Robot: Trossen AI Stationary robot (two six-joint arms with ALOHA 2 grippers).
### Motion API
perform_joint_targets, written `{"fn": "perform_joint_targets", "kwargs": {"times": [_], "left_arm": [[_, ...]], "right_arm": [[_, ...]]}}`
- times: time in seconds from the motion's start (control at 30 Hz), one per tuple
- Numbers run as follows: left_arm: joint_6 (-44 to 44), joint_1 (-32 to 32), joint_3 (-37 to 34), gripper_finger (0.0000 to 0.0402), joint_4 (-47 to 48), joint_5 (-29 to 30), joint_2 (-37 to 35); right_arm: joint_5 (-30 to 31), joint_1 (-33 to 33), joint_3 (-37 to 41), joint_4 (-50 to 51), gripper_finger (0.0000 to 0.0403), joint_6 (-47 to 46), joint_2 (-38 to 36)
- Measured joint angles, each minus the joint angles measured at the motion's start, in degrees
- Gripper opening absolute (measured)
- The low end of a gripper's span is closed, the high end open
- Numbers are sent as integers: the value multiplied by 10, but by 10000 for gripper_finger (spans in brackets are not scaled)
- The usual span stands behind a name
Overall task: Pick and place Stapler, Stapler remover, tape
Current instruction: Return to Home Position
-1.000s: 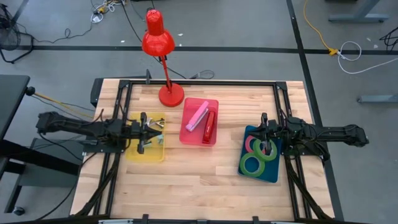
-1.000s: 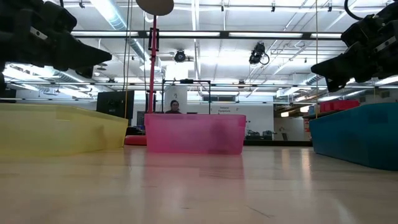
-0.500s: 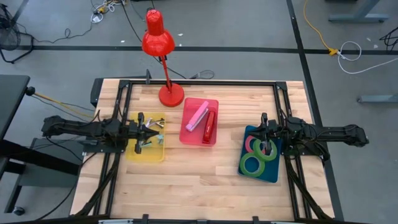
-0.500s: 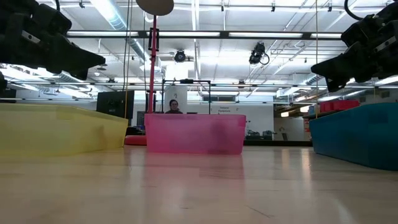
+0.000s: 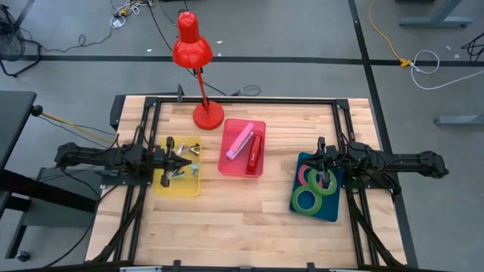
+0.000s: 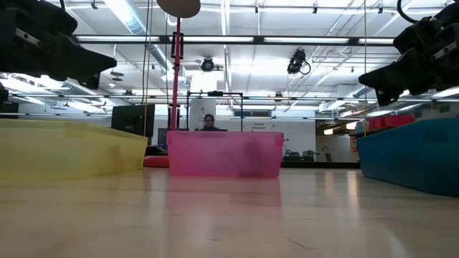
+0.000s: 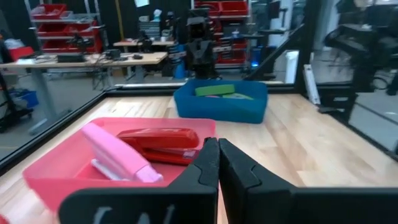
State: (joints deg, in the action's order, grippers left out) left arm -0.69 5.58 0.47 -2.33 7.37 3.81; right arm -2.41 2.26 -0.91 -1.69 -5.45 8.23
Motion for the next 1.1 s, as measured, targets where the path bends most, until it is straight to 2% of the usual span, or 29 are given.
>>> {"fn": "perform_joint_targets", "kwargs": {"times": [0.27, 1.1], "left_arm": [[-4, 0, 0, 5, 9, -60, -14], [4, 0, -1, 20, 3, -55, -12]], "right_arm": [[0, 0, 0, 0, 21, 0, 0], [0, 0, 0, 0, 21, 0, 0]]}}
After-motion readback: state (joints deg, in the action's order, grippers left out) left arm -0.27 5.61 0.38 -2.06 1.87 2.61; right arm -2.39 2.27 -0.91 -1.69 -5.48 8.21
